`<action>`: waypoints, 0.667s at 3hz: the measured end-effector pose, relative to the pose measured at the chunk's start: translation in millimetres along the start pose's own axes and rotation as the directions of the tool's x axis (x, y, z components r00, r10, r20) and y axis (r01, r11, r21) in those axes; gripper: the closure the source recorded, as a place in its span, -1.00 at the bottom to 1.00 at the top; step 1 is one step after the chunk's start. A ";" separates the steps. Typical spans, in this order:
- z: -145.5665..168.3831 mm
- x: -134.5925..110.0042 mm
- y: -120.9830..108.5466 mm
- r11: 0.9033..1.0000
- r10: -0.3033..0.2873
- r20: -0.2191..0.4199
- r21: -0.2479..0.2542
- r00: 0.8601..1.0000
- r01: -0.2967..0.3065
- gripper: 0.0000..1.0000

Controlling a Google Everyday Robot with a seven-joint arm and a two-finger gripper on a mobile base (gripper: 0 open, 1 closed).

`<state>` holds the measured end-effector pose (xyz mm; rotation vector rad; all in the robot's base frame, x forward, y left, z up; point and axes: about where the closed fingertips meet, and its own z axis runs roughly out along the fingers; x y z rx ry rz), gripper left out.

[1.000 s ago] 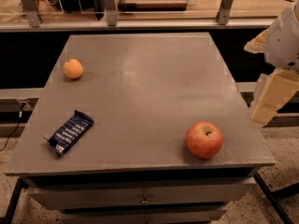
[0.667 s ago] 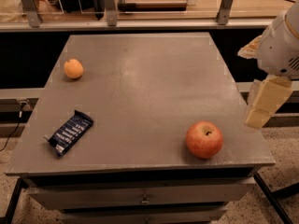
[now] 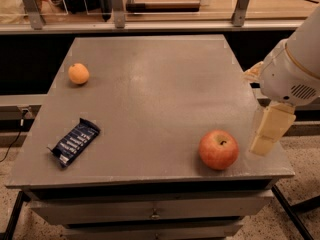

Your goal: Move apple near rxbar blueberry

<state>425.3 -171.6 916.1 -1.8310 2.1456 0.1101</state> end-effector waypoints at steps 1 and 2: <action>14.5 -9.2 13.7 0.999 -0.025 0.020 -0.040 0.999 0.026 -1.00; 25.1 -14.8 22.2 0.997 -0.042 0.021 -0.057 0.999 0.043 -1.00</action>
Offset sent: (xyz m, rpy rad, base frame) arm -0.0206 0.0348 -0.0390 0.0173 0.0653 0.0854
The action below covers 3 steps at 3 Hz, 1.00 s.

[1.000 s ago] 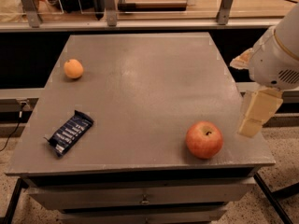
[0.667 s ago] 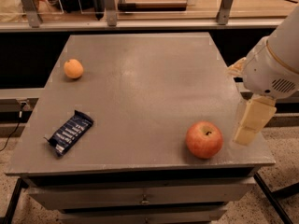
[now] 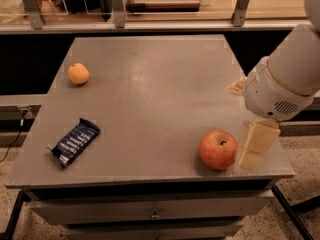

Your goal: Move apple near rxbar blueberry

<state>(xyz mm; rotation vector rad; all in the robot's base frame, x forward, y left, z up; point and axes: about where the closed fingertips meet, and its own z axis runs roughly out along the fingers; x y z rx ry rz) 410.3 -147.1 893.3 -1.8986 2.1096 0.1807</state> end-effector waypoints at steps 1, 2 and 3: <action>8.0 -7.0 6.0 1.000 -0.014 0.011 -0.008 1.000 0.014 -1.00; 28.7 -21.4 16.2 1.000 -0.031 0.013 0.000 0.999 0.031 -1.00; 28.7 -21.5 16.2 1.000 -0.031 0.013 0.000 0.999 0.031 -1.00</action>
Offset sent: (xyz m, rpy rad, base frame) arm -0.0103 0.0364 -0.0230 0.0451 0.0082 0.0411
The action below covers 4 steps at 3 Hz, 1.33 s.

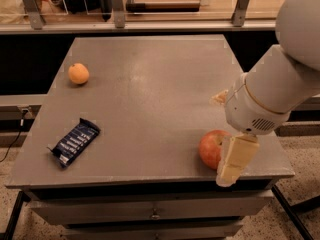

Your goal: Move apple near rxbar blueberry

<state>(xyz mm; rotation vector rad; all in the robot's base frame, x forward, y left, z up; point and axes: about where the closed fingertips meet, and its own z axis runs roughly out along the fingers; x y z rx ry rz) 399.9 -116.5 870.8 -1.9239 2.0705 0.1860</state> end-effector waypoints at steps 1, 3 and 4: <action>-1.0 -0.8 0.5 1.000 -0.002 -0.001 0.003 1.000 0.002 -0.63; -2.9 -2.4 1.4 1.000 -0.005 -0.002 0.008 1.000 0.005 0.30; -3.7 -3.1 1.9 1.000 -0.007 -0.003 0.011 1.000 0.007 0.76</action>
Offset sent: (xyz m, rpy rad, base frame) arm -0.0005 0.0004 0.0010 -0.0010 -0.0027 0.0005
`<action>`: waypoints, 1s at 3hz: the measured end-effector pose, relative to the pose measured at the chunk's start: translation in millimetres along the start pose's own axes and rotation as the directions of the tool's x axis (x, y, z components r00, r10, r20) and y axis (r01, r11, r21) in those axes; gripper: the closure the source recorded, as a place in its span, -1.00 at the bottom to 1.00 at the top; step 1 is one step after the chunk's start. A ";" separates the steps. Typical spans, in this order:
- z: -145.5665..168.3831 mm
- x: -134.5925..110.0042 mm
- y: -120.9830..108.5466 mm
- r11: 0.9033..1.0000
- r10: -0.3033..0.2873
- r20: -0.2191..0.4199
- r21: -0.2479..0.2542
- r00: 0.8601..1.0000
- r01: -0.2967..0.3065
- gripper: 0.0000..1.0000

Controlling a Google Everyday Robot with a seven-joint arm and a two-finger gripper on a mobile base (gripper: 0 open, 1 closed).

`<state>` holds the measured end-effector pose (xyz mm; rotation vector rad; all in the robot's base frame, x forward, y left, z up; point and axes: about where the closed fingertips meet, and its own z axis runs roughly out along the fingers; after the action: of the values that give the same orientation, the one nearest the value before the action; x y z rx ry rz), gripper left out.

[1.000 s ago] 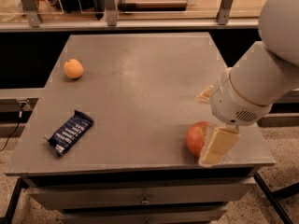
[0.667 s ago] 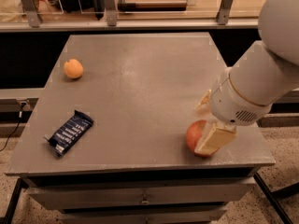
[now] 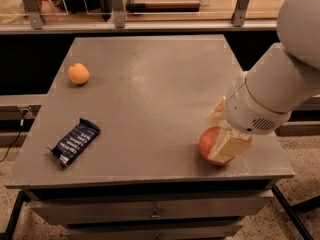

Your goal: Move apple near rxbar blueberry

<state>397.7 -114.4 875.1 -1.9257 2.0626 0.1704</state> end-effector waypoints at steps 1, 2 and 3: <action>-1.5 -1.1 -1.4 1.000 0.007 0.024 -0.003 1.000 -0.007 1.00; 1.6 -24.7 -14.6 0.998 -0.056 0.043 -0.026 0.997 0.057 1.00; 4.0 -67.0 -32.7 0.987 -0.154 0.077 -0.039 0.985 0.158 1.00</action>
Offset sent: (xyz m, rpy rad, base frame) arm 0.0454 0.0666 0.0178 0.0480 0.0083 0.2051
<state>433.7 -52.4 896.0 -2.0657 1.8669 0.2508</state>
